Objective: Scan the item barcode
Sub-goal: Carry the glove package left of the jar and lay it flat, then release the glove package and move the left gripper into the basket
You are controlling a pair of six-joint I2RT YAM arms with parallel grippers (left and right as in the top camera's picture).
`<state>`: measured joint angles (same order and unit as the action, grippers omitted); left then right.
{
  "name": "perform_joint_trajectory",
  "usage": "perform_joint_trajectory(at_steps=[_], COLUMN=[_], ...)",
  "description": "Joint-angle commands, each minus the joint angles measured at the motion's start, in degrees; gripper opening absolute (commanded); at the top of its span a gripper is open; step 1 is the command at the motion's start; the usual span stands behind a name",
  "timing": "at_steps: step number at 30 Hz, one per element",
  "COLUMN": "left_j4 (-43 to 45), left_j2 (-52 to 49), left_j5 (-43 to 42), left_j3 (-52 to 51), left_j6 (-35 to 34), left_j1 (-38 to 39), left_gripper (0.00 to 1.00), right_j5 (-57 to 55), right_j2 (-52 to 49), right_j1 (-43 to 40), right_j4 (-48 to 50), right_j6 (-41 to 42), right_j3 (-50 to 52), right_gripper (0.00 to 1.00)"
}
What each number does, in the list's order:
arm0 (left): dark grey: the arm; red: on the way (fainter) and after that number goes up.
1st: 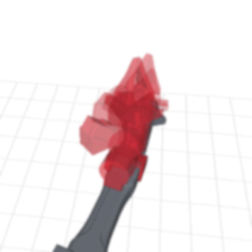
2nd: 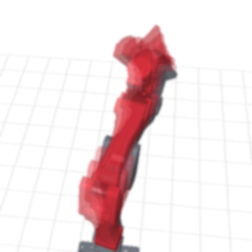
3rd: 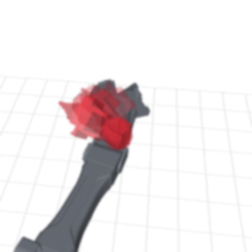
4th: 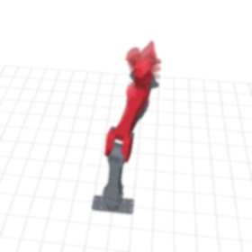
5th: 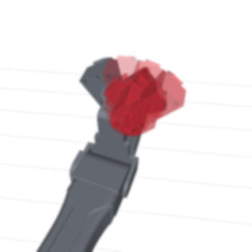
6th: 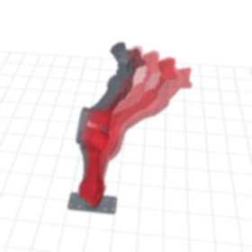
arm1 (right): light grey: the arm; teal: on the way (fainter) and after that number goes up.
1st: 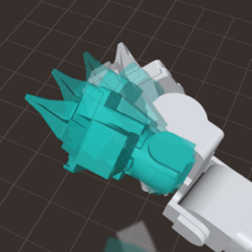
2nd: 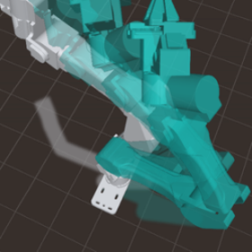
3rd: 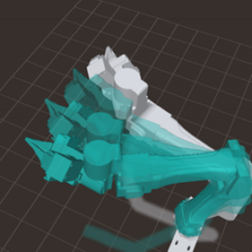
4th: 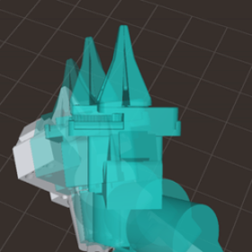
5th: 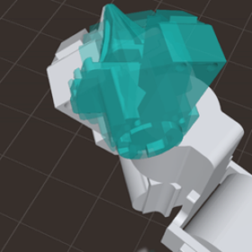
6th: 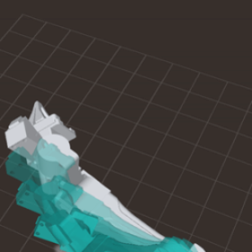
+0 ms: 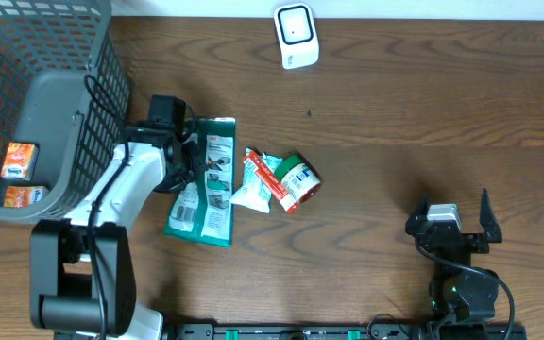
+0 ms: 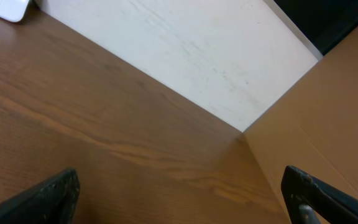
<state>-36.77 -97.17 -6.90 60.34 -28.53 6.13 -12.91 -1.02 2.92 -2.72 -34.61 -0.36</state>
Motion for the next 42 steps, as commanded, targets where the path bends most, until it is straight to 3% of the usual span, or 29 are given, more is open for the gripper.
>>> perform_joint_trajectory(at_steps=[1,5,6,8,15,24,30,38,42], left_j4=[0.0,-0.1,-0.1,-0.2,-3.8,-10.6,-23.3,-34.4,-34.5], left_j2=[-0.7,-0.7,-0.7,-0.7,0.5,3.0,3.0,3.0,3.0], left_j5=[-1.5,-1.7,-1.7,-1.7,-1.2,-1.2,-0.6,14.1,14.4], left_j3=[-0.2,-0.2,-0.2,-0.1,3.2,11.6,24.7,49.9,53.1], left_j6=[-0.5,-0.4,-0.2,1.3,3.2,7.4,12.5,11.9,10.6], left_j1=[0.1,0.1,0.1,0.1,0.1,0.1,0.0,-2.0,-8.0], left_gripper=[0.07,0.08,0.13,0.35,0.6,0.6,0.61,0.73,0.77], right_j5=[-0.5,-0.5,-0.5,-0.5,-0.5,-0.5,-0.5,-0.5,-0.5], right_j2=[0.2,0.2,0.2,0.2,0.2,0.2,0.2,0.2,0.2], right_j1=[0.4,0.4,0.4,0.4,0.4,0.4,0.4,0.4,0.4], right_j4=[-0.2,-0.2,-0.2,-0.2,-0.2,-0.2,-0.2,-0.2,-0.2], right_j6=[-0.4,-0.4,-0.4,-0.4,-0.4,-0.4,-0.4,-0.4,-0.4], right_j3=[0.0,0.0,0.0,0.0,0.0,0.0,0.0,0.0,0.0], right_gripper=[0.99,0.99,0.99,0.99,0.99,0.99,0.99,0.99,0.99])
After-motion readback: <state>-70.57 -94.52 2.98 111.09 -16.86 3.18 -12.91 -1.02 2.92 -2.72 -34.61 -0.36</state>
